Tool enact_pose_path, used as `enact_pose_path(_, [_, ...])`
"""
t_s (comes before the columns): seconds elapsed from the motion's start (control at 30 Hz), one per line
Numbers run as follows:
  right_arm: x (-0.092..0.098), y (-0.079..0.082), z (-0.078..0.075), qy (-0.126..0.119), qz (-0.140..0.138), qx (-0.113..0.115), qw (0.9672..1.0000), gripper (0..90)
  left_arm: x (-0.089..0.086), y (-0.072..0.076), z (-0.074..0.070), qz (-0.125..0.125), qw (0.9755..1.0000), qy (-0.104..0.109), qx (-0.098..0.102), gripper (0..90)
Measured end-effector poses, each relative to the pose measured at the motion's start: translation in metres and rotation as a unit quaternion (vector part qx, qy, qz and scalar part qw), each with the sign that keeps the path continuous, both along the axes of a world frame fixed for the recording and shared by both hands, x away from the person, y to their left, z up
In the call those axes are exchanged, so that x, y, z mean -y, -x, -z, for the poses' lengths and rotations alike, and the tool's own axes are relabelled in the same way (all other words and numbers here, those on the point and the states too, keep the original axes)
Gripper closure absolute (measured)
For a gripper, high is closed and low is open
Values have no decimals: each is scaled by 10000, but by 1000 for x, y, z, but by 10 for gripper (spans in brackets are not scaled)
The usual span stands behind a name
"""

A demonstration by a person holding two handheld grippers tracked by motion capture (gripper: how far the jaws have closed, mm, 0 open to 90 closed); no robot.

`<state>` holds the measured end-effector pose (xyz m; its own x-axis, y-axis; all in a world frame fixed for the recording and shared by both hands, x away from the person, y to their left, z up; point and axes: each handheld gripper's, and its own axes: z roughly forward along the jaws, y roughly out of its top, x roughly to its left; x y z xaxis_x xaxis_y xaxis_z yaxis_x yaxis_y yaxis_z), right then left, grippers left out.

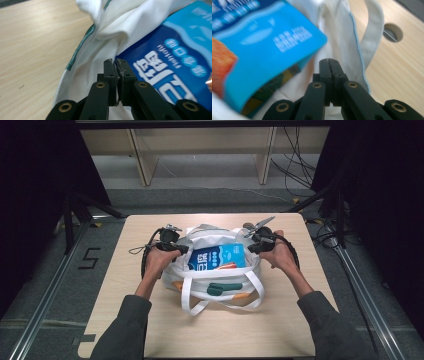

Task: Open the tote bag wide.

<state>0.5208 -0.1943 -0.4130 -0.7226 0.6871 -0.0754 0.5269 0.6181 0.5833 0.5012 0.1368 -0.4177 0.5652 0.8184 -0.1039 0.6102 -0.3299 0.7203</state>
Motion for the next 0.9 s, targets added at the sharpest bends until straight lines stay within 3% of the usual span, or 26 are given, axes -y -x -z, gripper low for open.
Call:
enact_pose_path(0.13, [0, 6, -9, -197, -73, 125, 9997, 900, 1, 7, -8, 159, 9996, 216, 13, 850])
enact_pose_path(0.43, [-1, 15, -14, -346, -67, 113, 9993, 900, 0, 18, -9, 305, 9992, 246, 95, 812])
enact_pose_path(0.47, [0, 17, -15, -286, -167, 101, 9994, 900, -1, 21, -8, 294, 9991, 298, 76, 806])
enact_pose_path(0.57, [-1, 18, -14, -268, -87, 62, 9996, 900, -2, 24, -8, 334, 9988, 342, 82, 798])
enact_pose_path(0.6, [-1, 18, -12, -307, -87, 200, 9993, 899, -3, 27, -9, 355, 9987, 349, 111, 792])
enact_pose_path(0.63, [1, 20, -15, -342, -119, 55, 9993, 897, -5, 29, -9, 400, 9986, 342, 112, 789])
enact_pose_path(0.67, [1, 20, -15, -342, -119, 55, 9993, 897, -5, 29, -9, 400, 9986, 342, 112, 791])
enact_pose_path(0.9, [4, 25, -18, -400, -171, 153, 9989, 884, -7, 35, -6, 411, 9983, 401, 89, 775])
